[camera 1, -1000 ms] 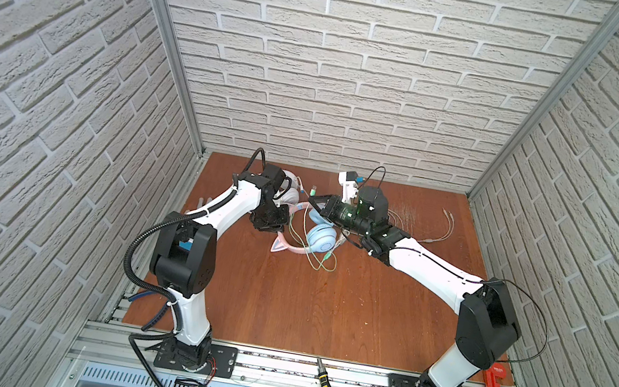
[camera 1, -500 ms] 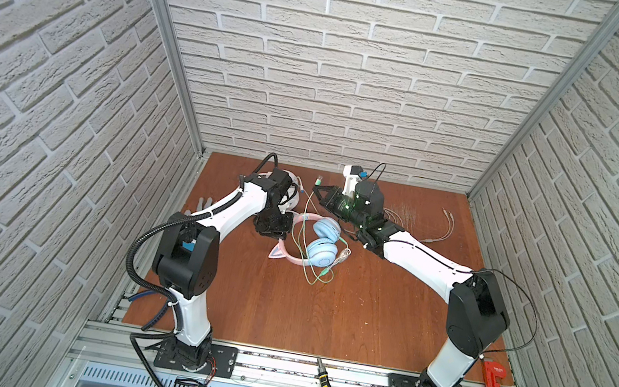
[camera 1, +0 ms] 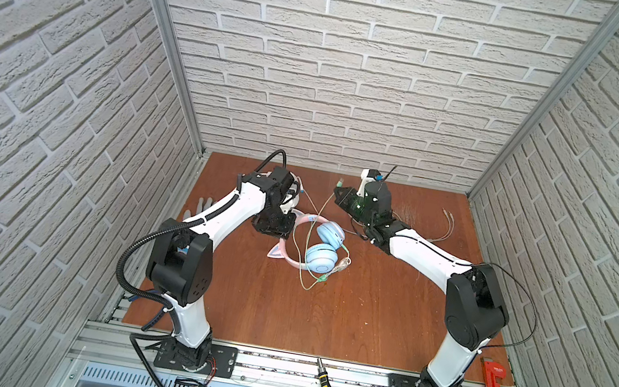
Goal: Wrap the headphones
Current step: 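Carry the green USB plug away from the headphone and lower it to the table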
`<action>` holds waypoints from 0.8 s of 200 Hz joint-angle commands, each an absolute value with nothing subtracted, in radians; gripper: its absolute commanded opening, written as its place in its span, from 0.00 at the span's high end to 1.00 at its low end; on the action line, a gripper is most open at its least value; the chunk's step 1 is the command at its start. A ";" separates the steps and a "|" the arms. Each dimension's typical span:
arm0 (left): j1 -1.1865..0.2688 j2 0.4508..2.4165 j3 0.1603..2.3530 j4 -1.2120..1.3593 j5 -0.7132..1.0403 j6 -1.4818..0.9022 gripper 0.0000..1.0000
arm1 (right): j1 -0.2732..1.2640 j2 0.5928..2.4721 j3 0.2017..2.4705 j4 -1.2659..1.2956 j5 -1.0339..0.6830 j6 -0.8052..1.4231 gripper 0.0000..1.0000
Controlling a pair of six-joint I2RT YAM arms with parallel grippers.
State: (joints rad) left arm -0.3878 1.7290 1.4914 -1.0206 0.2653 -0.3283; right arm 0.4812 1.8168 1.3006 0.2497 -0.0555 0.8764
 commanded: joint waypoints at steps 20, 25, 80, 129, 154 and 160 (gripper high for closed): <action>-0.396 1.648 1.513 -1.010 0.364 -0.272 1.00 | 0.470 1.816 1.255 0.234 0.006 0.816 0.94; -0.396 1.644 1.511 -1.011 0.366 -0.270 1.00 | 0.466 1.814 1.249 0.229 0.011 0.812 0.95; -0.396 1.603 1.496 -1.001 0.388 -0.261 1.00 | 0.457 1.761 1.232 0.029 0.133 0.708 0.95; -0.391 1.596 1.511 -1.005 0.395 -0.262 1.00 | 0.450 1.702 1.225 -0.222 0.233 0.672 0.95; -0.375 1.597 1.521 -1.010 0.396 -0.270 1.00 | 0.450 1.681 1.208 -0.319 0.270 0.667 0.94; -0.369 1.596 1.525 -1.014 0.395 -0.271 1.00 | 0.449 1.675 1.202 -0.344 0.281 0.666 0.94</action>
